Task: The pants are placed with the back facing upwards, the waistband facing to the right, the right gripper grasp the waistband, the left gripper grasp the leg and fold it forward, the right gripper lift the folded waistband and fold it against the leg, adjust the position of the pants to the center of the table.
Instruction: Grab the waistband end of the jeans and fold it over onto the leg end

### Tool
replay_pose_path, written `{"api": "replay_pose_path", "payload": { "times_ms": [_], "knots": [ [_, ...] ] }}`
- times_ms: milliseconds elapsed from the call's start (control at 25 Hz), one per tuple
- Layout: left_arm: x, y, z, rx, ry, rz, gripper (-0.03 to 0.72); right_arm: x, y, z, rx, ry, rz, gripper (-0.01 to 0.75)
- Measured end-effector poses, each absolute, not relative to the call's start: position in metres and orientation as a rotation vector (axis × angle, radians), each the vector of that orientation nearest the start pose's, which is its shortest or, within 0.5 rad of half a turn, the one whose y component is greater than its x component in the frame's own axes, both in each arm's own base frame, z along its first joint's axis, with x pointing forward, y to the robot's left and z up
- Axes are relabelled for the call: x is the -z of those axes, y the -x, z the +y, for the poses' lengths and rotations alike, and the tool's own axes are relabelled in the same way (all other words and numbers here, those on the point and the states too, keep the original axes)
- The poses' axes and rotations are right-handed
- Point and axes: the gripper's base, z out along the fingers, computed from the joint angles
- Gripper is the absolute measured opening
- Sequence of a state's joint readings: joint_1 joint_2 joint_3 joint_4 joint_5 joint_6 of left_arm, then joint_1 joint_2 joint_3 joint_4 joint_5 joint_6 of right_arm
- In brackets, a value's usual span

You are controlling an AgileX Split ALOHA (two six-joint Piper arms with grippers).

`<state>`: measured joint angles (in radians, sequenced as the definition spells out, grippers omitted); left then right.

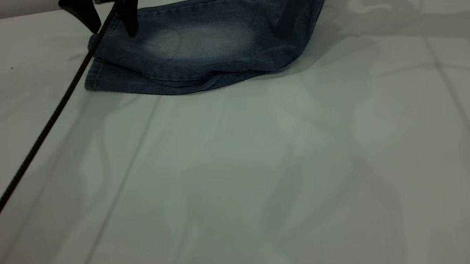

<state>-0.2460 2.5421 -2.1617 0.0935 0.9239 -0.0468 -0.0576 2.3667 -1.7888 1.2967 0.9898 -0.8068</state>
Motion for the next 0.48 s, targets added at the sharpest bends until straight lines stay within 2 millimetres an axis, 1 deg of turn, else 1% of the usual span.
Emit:
{"api": "replay_pose_path", "payload": {
  "times_ms": [160,280,480],
  "knots": [
    [-0.090,-0.520,-0.123,-0.045,-0.340,2.780,0.525,-0.166,-0.501,0.069,-1.257,0.093,2.300,0.087],
    [-0.076,-0.519,-0.123,-0.046,-0.340,2.797,0.525,-0.181,-0.505,0.087,-1.269,0.145,2.267,0.087],
    [-0.072,-0.521,-0.123,-0.046,-0.338,2.796,0.525,-0.199,-0.506,0.118,-1.298,0.214,2.233,0.087]
  ]
}}
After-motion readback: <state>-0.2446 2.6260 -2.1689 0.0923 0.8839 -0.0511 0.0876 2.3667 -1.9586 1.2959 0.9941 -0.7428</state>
